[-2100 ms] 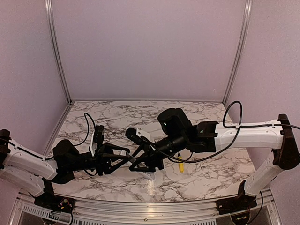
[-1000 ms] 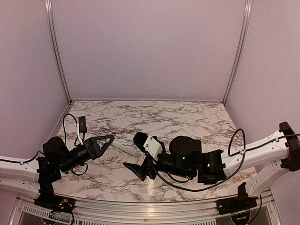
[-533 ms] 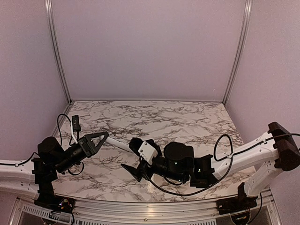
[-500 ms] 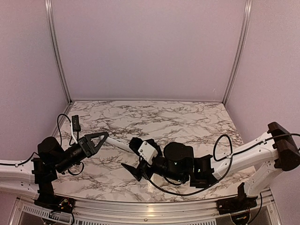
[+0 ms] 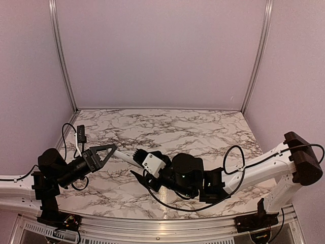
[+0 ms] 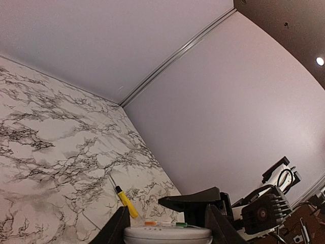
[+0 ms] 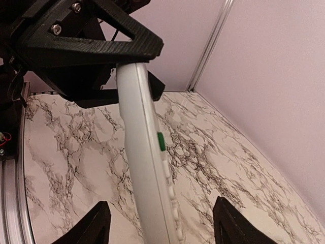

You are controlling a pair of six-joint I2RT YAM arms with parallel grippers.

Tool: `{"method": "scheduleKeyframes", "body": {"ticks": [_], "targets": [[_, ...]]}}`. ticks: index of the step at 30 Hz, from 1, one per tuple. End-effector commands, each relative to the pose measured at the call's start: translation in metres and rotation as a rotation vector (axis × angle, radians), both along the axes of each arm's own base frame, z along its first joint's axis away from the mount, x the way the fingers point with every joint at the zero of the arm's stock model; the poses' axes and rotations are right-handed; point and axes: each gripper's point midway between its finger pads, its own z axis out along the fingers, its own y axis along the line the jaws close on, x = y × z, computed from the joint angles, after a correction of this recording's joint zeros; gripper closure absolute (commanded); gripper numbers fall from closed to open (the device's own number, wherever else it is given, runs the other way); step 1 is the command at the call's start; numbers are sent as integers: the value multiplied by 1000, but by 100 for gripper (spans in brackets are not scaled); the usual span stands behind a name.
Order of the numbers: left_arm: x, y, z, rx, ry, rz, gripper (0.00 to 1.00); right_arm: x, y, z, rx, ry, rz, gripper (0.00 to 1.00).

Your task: Unload the batteries from the remote control

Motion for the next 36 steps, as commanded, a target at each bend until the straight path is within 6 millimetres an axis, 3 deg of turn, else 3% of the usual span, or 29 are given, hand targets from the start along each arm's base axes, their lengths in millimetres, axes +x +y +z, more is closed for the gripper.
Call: {"method": "scheduleKeyframes", "body": {"ticks": [1, 8, 18, 20, 25, 29, 32, 34, 36], "targets": [[-5, -1, 4, -13, -5, -25, 84, 4, 8, 18, 36, -20, 2, 37], [-7, -3, 6, -15, -8, -41, 84, 6, 8, 17, 34, -18, 8, 58], [-7, -3, 6, -17, -10, -44, 84, 8, 11, 14, 26, -5, 27, 78], [-7, -3, 5, -14, -12, -41, 82, 7, 11, 13, 22, 4, 32, 79], [-6, -2, 4, -8, -23, -31, 73, 10, 10, 13, 27, 46, 27, 100], [-5, -3, 2, 7, -34, -27, 55, 14, 9, 16, 33, 95, 16, 100], [-5, -4, 2, 20, -55, -28, 19, 16, 7, 21, 52, 141, 27, 100], [-4, -5, 2, 32, -72, -24, 3, 17, 5, 25, 67, 179, 46, 100], [-4, -6, 1, 49, -96, -20, 1, 18, 0, 32, 86, 219, 75, 100]]}}
